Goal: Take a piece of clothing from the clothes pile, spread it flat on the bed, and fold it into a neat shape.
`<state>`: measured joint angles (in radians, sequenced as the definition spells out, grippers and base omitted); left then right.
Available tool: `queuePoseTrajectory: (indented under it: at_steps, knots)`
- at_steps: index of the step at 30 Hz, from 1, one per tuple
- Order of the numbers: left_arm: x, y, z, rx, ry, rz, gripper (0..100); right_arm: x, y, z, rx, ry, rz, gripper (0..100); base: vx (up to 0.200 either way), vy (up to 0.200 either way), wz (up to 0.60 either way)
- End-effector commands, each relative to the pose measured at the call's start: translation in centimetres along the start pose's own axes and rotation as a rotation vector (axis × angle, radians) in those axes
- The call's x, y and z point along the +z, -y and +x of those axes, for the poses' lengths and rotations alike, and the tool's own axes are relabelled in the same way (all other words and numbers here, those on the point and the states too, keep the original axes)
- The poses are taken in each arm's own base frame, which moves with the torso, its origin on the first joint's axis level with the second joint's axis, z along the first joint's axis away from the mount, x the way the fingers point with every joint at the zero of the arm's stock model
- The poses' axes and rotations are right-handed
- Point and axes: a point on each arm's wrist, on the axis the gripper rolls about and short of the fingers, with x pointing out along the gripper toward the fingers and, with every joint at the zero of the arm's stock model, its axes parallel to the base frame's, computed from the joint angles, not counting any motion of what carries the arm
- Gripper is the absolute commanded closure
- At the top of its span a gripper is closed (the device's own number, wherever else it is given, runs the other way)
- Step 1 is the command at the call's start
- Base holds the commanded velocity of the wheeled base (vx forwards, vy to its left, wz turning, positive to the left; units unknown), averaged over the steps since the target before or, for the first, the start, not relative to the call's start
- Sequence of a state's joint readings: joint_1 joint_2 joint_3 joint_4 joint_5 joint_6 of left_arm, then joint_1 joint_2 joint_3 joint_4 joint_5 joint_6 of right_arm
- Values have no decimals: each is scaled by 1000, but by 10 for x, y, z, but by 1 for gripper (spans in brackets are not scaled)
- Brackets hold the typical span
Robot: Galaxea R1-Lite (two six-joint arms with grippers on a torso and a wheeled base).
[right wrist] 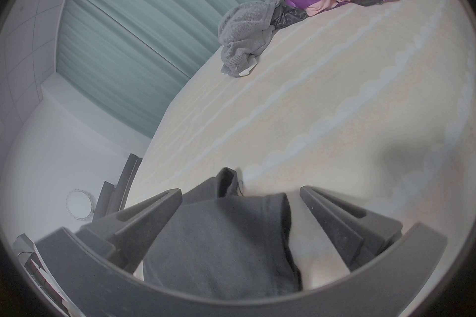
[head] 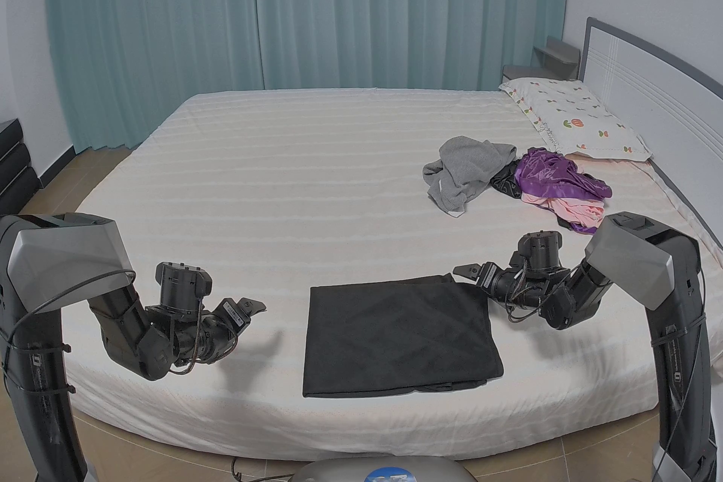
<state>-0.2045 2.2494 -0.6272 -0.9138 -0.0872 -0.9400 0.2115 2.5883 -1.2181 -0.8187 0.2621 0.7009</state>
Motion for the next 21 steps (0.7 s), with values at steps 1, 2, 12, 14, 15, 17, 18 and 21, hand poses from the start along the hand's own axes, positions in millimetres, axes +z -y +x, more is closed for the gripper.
queuePoseTrajectory:
  at_steps: [1, 2, 12, 14, 15, 17, 18, 21]
  knots:
    - [0, 0, 0, 0, 0, -1, 0, -4, -1, 8, 8, -3, 6, 100, 0, 0, 0]
    - [0, 0, 0, 0, 0, -1, 0, -4, -1, 8, 8, -3, 11, 100, 0, 0, 0]
    - [-1, 0, 1, 1, -2, 2, 0, 7, -3, 2, 11, 26, 68, 100, 0, 0, 0]
    - [0, 0, 0, 0, -1, 2, 0, 8, -1, 2, 4, 32, 72, 100, 0, 0, 0]
    - [-1, 0, 1, 2, -1, 2, 0, 9, -1, 2, 1, 36, 73, 100, 0, 0, 0]
    - [-1, 0, 1, 2, -1, 2, 0, 9, -1, 2, 1, 36, 73, 100, 0, 0, 0]
    - [-1, 0, 1, 2, -1, 2, 0, 9, -1, 2, 1, 36, 73, 100, 0, 0, 0]
    - [-1, 0, 1, 1, -2, 2, 0, 8, 0, 2, -1, 35, 73, 100, 0, 0, 0]
